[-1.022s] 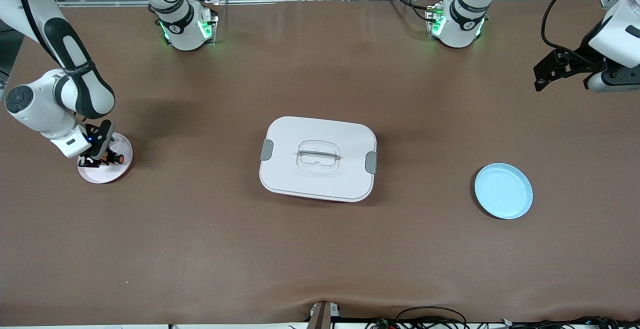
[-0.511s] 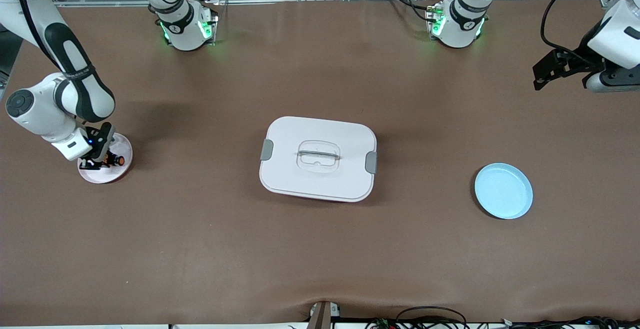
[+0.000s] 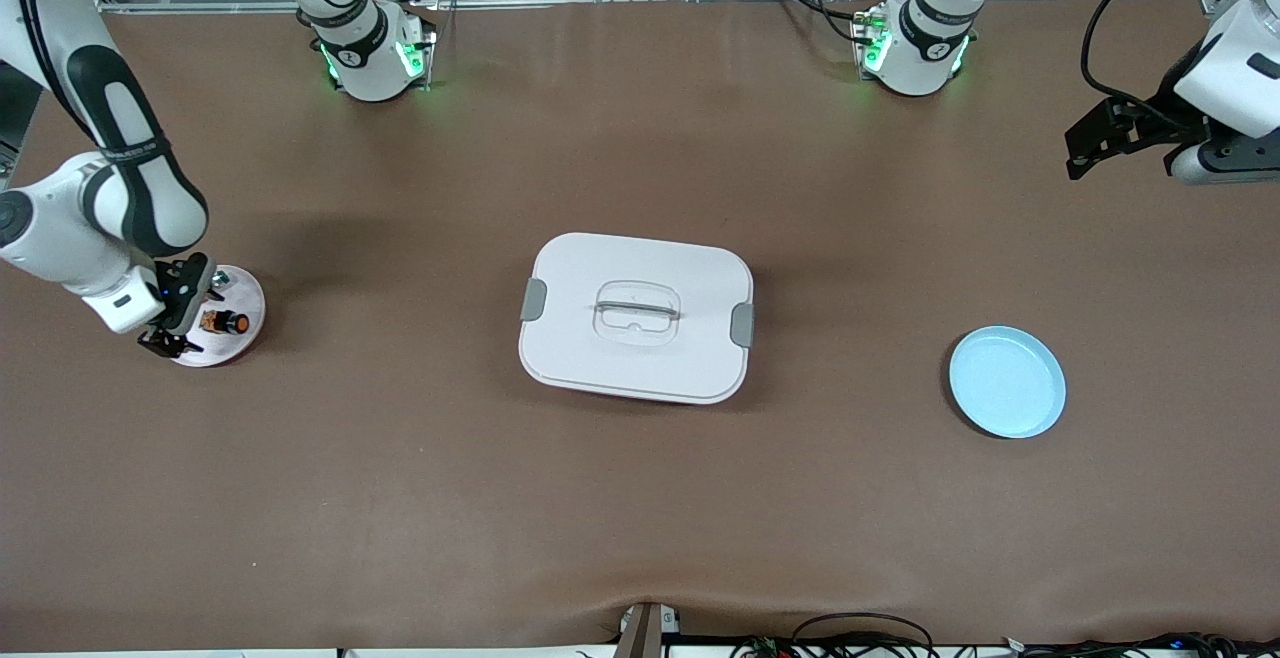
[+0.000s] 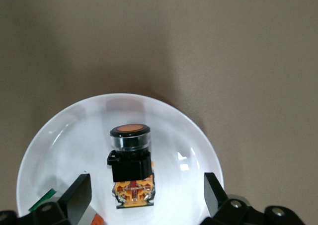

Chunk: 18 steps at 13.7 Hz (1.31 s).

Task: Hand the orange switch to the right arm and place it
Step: 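Open the right gripper and release the switch on the plate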

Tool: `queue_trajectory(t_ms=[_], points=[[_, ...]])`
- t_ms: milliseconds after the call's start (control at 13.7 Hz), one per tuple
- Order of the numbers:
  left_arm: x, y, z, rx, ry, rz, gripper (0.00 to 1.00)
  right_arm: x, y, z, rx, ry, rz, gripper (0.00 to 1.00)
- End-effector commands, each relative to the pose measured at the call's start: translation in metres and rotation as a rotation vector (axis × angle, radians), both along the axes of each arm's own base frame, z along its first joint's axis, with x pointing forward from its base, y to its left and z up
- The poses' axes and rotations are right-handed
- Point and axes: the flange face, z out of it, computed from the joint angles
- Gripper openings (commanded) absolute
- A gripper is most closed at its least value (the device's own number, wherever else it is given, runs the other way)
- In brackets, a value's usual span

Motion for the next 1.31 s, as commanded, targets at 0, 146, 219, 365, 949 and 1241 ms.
queue_trajectory(t_ms=[0,146,219,365,949,1241], points=[[-0.004,-0.001,0.005,-0.014,0.008,-0.02,1.0,0.028,0.008,0.038,0.033,0.029,-0.052,1.0],[-0.005,-0.001,0.004,-0.014,0.011,-0.02,1.0,0.036,0.013,0.059,0.047,0.059,-0.099,1.0],[-0.005,0.0,0.005,-0.014,0.009,-0.018,1.0,0.038,0.016,0.072,0.046,0.071,-0.137,1.0],[-0.006,-0.001,0.007,-0.013,0.008,-0.015,1.0,0.04,0.03,0.091,0.047,0.096,-0.213,1.0],[-0.01,-0.002,0.01,-0.024,0.006,-0.013,1.0,0.029,0.117,0.194,-0.074,0.16,-0.733,1.0],[-0.011,-0.002,0.01,-0.023,0.005,-0.013,1.0,0.035,0.145,0.25,-0.122,0.222,-1.014,1.0]])
